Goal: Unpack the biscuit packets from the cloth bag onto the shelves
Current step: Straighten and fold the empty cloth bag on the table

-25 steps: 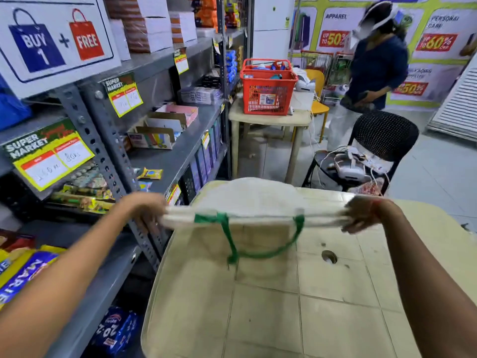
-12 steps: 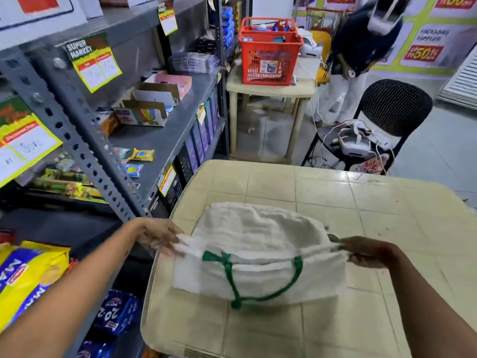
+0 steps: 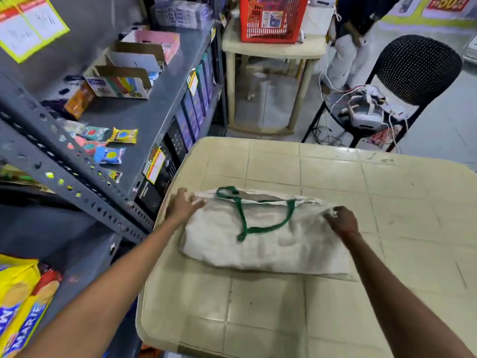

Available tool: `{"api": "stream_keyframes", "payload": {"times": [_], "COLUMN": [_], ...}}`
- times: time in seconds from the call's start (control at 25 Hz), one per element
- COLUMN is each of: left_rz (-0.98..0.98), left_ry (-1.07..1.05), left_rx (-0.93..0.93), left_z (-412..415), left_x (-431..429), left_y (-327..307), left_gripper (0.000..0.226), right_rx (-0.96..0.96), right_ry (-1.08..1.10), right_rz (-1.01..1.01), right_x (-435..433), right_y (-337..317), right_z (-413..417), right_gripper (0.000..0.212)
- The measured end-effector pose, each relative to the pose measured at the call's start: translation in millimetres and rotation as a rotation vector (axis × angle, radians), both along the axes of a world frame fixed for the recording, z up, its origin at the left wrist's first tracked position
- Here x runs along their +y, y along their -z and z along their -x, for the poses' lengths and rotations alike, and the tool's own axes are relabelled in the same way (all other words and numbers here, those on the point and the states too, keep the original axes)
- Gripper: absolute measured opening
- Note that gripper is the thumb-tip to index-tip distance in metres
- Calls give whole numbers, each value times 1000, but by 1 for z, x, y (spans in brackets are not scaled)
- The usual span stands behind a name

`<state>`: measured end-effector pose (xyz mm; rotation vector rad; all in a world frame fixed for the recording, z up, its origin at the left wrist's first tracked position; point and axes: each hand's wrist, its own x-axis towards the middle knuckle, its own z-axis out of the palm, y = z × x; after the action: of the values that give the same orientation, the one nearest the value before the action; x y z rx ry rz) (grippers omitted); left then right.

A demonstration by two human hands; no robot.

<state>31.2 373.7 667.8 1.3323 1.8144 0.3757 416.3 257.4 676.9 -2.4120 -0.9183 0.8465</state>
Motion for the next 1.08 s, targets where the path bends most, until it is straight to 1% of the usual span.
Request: {"api": "stream_keyframes", "payload": {"times": [0.04, 0.08, 0.12, 0.16, 0.2, 0.28, 0.32, 0.36, 0.48, 0.56, 0.6, 0.68, 0.72, 0.76, 0.8, 0.84, 0.88, 0.92, 0.96, 1.0, 1.04, 1.08], "left_rz": [-1, 38, 88, 123, 149, 182, 189, 204, 277, 344, 412, 570, 620, 613, 528, 358, 145, -81, -287, -445, -529, -546], "left_ry": [56, 82, 85, 77, 65, 60, 70, 74, 100, 125, 130, 86, 83, 97, 110, 138, 184, 268, 399, 584, 801, 990], "left_rx": [153, 268, 337, 359, 337, 284, 278, 290, 306, 204, 76, -253, -315, -254, -90, 138, 332, 434, 492, 539, 580, 647], "left_z": [-2, 0, 3, 6, 10, 11, 10, 8, 1, -10, -18, -32, -36, -37, -35, -27, -14, 0, 15, 29, 40, 45], "left_x": [-16, -32, -46, -57, -64, -83, -94, -106, -140, -160, -170, -191, -198, -200, -199, -193, -183, -174, -165, -157, -149, -142], "left_y": [12, 24, 32, 39, 46, 51, 53, 53, 57, 57, 57, 56, 51, 44, 37, 34, 34, 39, 44, 53, 62, 69], "left_gripper": [77, 82, 82, 77, 69, 53, 50, 48, 48, 48, 49, 52, 53, 57, 64, 69, 67, 61, 53, 48, 51, 58], "right_rx": [-167, -269, -279, -245, -193, -286, -329, -314, -365, -364, -362, -341, -343, -359, -384, -381, -347, -300, -283, -239, -245, -305], "right_ry": [-117, -267, -431, -569, -651, -700, -697, -695, -712, -770, -798, -823, -801, -781, -774, -781, -809, -877, -971, -1062, -1113, -1126], "right_rz": [-8, -28, 11, 116, 260, 355, 347, 360, 273, 331, 372, 449, 453, 413, 320, 179, 28, -70, -117, -3, 108, 142], "right_x": [-9, -20, -32, -44, -55, -66, -64, -57, -20, 11, 26, 42, 42, 35, 20, 1, -24, -53, -80, -101, -117, -126], "right_y": [6, 17, 27, 42, 53, 72, 76, 73, 80, 78, 74, 69, 66, 60, 57, 55, 59, 59, 64, 70, 77, 83], "right_z": [20, 39, 59, 79, 95, 109, 107, 104, 82, 68, 64, 64, 72, 87, 104, 123, 142, 162, 180, 195, 206, 212], "right_gripper": [45, 48, 53, 60, 66, 75, 77, 75, 56, 55, 56, 63, 67, 65, 58, 52, 50, 55, 64, 75, 81, 79]}}
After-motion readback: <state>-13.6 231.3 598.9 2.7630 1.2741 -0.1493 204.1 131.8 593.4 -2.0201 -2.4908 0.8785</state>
